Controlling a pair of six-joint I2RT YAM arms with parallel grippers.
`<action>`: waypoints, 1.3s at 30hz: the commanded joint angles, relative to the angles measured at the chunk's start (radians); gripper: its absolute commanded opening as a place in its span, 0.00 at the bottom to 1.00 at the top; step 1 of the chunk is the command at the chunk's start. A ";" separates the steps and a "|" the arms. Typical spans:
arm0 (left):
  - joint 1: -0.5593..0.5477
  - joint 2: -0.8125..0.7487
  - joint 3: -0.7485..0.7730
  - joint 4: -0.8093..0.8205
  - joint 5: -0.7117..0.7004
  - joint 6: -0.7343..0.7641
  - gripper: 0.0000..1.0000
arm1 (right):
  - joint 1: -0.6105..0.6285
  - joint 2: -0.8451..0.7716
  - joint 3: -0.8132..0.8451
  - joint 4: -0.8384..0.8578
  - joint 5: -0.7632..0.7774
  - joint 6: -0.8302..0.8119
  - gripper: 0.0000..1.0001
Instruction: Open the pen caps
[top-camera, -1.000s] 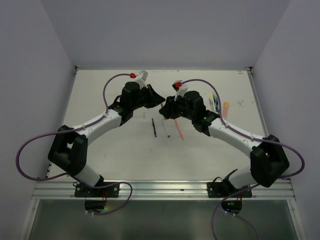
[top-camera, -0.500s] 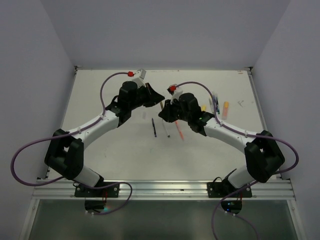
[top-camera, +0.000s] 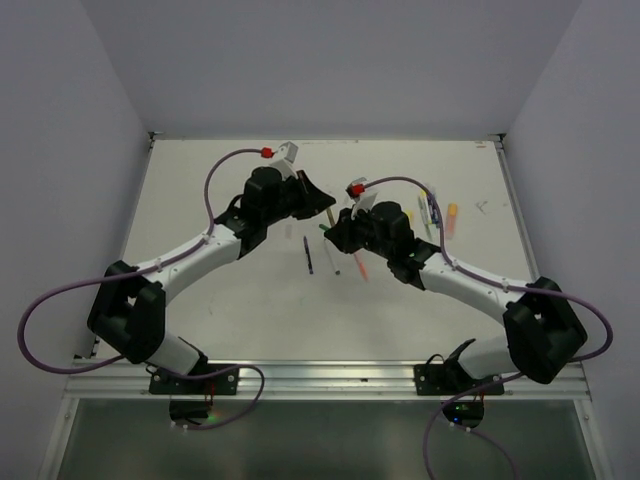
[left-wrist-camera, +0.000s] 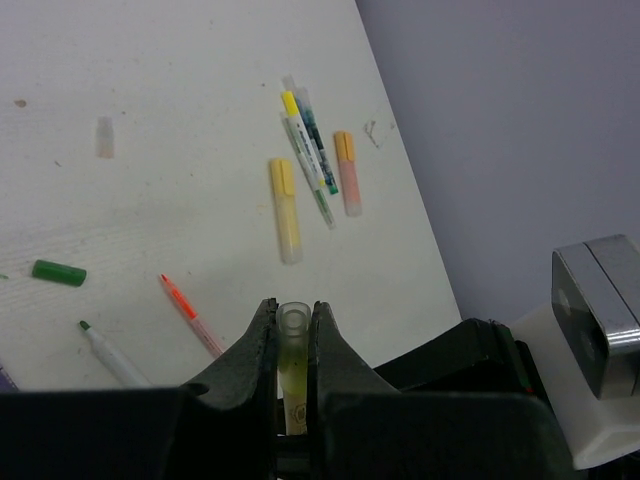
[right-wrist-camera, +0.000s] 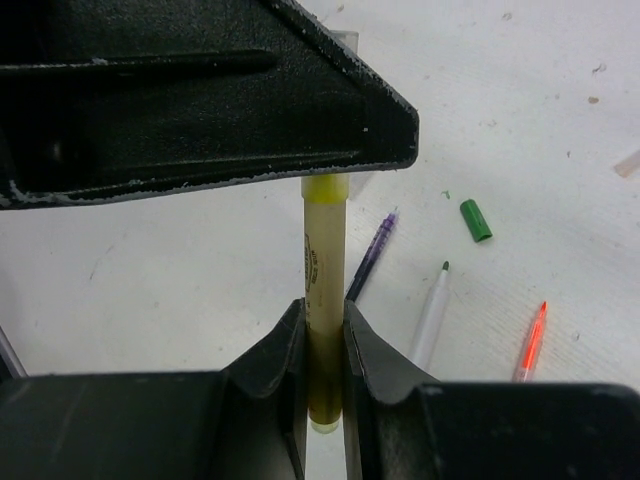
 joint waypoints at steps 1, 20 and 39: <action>0.065 -0.082 0.086 0.228 -0.319 0.022 0.00 | 0.021 -0.048 -0.117 -0.155 -0.003 -0.045 0.00; 0.114 -0.088 0.170 0.424 -0.479 -0.025 0.00 | 0.039 -0.137 -0.254 -0.182 -0.015 -0.031 0.00; 0.209 -0.031 0.045 -0.391 -0.221 0.190 0.02 | 0.142 0.131 0.157 -0.339 0.107 0.093 0.00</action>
